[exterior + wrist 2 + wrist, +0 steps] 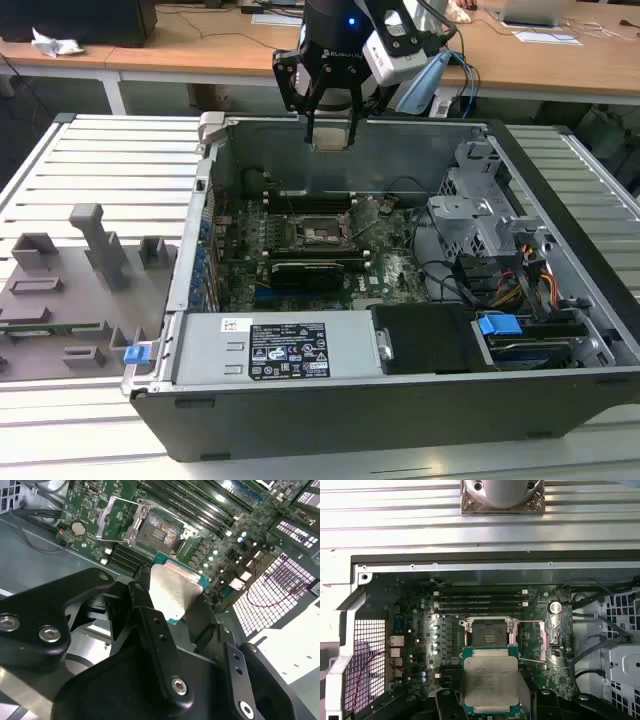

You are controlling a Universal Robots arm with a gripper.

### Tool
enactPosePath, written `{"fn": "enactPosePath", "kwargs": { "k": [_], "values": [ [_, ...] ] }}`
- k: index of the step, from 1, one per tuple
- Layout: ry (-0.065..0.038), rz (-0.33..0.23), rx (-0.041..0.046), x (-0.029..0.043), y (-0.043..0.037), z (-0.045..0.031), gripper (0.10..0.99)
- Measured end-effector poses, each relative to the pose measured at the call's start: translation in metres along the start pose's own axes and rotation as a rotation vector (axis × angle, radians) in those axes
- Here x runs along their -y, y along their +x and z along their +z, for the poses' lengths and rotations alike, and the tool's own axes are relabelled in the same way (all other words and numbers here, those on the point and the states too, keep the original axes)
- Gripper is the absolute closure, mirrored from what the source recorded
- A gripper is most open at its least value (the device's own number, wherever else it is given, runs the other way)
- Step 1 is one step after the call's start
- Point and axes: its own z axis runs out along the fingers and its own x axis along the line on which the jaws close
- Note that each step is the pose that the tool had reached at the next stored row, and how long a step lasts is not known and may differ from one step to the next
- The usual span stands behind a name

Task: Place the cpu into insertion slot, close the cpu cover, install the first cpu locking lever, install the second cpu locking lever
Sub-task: 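Place the cpu into insertion slot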

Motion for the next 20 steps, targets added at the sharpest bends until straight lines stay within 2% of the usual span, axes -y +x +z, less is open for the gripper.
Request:
{"fn": "enactPosePath", "kwargs": {
  "k": [20],
  "values": [
    [-0.001,0.060,0.0053,0.0000,0.0001,0.0000,0.561]
  ]
}}
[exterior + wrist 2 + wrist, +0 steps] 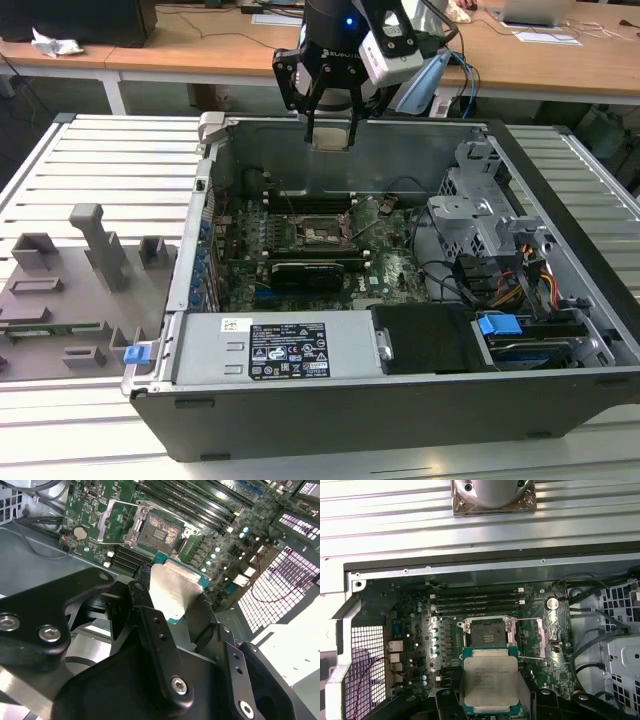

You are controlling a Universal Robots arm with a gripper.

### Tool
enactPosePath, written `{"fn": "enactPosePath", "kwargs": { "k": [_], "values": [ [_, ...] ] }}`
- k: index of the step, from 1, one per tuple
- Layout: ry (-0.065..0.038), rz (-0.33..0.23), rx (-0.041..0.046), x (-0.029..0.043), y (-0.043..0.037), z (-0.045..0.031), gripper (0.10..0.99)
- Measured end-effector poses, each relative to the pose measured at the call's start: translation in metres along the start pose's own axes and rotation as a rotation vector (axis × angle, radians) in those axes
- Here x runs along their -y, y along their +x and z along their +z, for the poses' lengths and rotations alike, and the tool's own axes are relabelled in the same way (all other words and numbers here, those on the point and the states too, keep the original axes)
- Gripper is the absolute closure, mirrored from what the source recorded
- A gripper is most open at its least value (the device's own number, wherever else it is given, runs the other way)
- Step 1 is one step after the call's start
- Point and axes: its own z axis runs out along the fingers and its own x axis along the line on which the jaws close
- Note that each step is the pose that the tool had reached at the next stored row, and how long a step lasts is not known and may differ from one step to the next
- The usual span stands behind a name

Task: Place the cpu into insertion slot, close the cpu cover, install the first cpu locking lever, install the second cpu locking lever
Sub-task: 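Place the cpu into insertion slot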

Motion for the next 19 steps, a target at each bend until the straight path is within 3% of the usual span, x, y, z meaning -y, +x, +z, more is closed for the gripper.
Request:
{"fn": "enactPosePath", "kwargs": {
  "k": [19],
  "values": [
    [-0.001,0.059,0.0053,0.0000,0.0001,0.0000,0.561]
  ]
}}
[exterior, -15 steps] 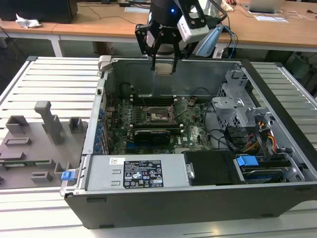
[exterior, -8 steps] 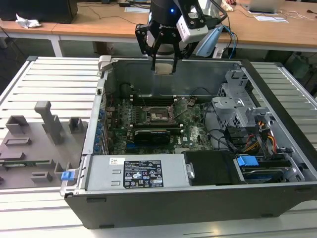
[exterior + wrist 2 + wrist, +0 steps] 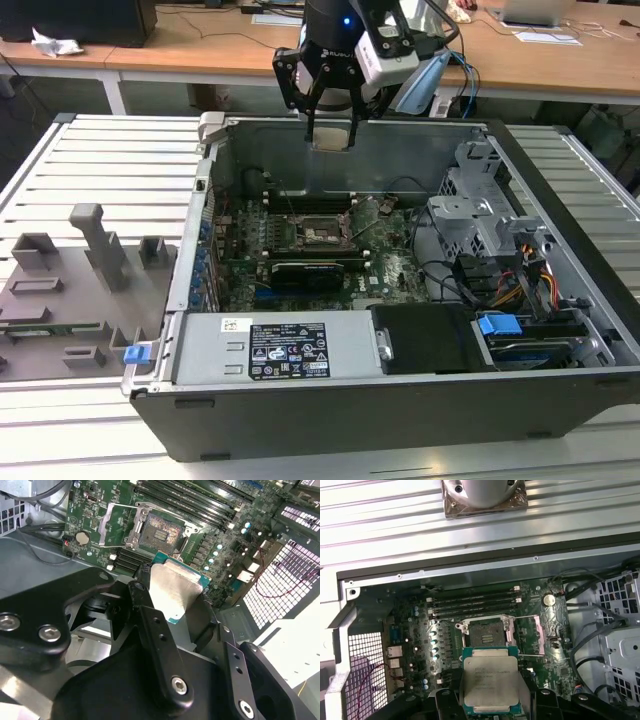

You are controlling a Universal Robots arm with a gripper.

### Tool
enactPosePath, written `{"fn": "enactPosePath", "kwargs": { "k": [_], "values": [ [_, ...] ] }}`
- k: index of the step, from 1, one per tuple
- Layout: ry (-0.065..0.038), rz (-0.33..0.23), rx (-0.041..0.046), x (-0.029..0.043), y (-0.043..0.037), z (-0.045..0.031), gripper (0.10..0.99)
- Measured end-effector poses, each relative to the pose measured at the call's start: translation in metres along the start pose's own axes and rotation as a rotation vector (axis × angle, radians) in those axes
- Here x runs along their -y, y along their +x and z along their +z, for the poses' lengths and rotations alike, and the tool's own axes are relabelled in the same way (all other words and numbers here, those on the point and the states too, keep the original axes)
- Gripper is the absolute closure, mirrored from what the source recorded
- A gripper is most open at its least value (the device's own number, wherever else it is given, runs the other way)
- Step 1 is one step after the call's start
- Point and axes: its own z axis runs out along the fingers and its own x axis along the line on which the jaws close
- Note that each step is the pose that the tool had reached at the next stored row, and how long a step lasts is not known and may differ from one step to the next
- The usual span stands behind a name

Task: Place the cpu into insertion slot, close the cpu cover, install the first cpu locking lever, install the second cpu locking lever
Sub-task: 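Place the cpu into insertion slot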

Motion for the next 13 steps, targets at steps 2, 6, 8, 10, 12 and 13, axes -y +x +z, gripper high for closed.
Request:
{"fn": "enactPosePath", "kwargs": {
  "k": [2,6,8,10,12,13],
  "values": [
    [0.000,0.004,0.0004,0.0000,0.0000,0.0000,0.561],
    [0.000,0.014,0.0012,0.0000,0.0000,0.0000,0.561],
    [0.000,0.021,0.0019,0.0000,0.0001,0.0000,0.561],
    [-0.001,0.025,0.0023,0.0000,0.0001,0.0000,0.561],
    [-0.001,0.034,0.0030,0.0000,0.0001,0.0000,0.561],
    [-0.001,0.037,0.0033,0.0000,0.0002,0.0000,0.561]
  ]
}}
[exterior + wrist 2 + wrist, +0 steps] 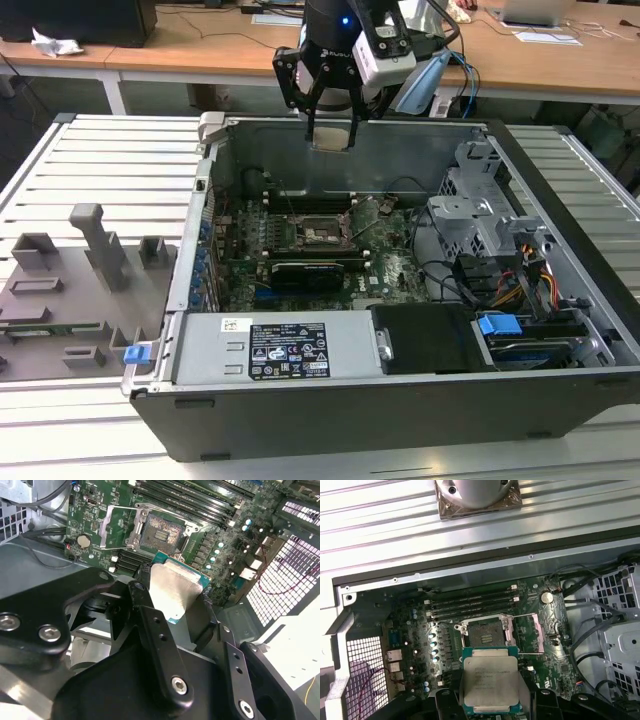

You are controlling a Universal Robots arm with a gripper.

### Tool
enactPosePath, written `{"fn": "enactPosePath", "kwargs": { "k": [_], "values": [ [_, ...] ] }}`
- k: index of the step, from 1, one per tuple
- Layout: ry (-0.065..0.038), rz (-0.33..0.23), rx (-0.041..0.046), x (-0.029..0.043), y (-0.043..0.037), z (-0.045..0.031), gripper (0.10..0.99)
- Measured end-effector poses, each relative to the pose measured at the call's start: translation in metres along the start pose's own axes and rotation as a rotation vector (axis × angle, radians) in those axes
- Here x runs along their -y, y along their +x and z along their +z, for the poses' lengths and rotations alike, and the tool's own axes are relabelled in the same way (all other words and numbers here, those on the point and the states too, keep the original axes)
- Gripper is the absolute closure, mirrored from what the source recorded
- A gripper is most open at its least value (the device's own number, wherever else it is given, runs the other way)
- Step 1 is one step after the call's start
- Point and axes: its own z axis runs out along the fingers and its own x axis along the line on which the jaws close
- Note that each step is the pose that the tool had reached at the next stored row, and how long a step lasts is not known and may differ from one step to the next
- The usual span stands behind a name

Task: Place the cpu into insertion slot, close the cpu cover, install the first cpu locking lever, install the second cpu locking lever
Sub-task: 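Place the cpu into insertion slot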

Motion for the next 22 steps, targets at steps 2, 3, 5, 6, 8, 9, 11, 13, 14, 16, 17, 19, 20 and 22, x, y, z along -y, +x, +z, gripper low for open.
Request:
{"fn": "enactPosePath", "kwargs": {
  "k": [2,3,5,6,8,9,11,13,14,16,17,19,20,22],
  "values": [
    [0.000,0.005,0.0005,0.0000,0.0000,0.0000,0.561],
    [0.000,0.007,0.0006,0.0000,0.0000,0.0000,0.561],
    [0.000,0.011,0.0010,0.0000,0.0000,0.0000,0.561],
    [0.000,0.012,0.0012,0.0000,0.0000,0.0000,0.561],
    [0.000,0.018,0.0016,0.0000,0.0000,0.0000,0.561],
    [0.000,0.020,0.0018,0.0000,0.0000,0.0000,0.561],
    [0.000,0.024,0.0022,0.0000,0.0000,0.0000,0.561],
    [-0.001,0.031,0.0028,0.0000,0.0000,0.0000,0.561],
    [-0.001,0.033,0.0029,0.0000,0.0000,0.0000,0.561],
    [-0.001,0.038,0.0034,0.0000,0.0000,0.0000,0.561],
    [-0.001,0.040,0.0036,0.0000,0.0000,0.0000,0.561],
    [-0.001,0.047,0.0042,0.0000,0.0000,0.0000,0.561],
    [-0.001,0.048,0.0043,0.0000,0.0000,0.0000,0.561],
    [-0.001,0.054,0.0048,0.0000,0.0000,0.0000,0.561]
  ]
}}
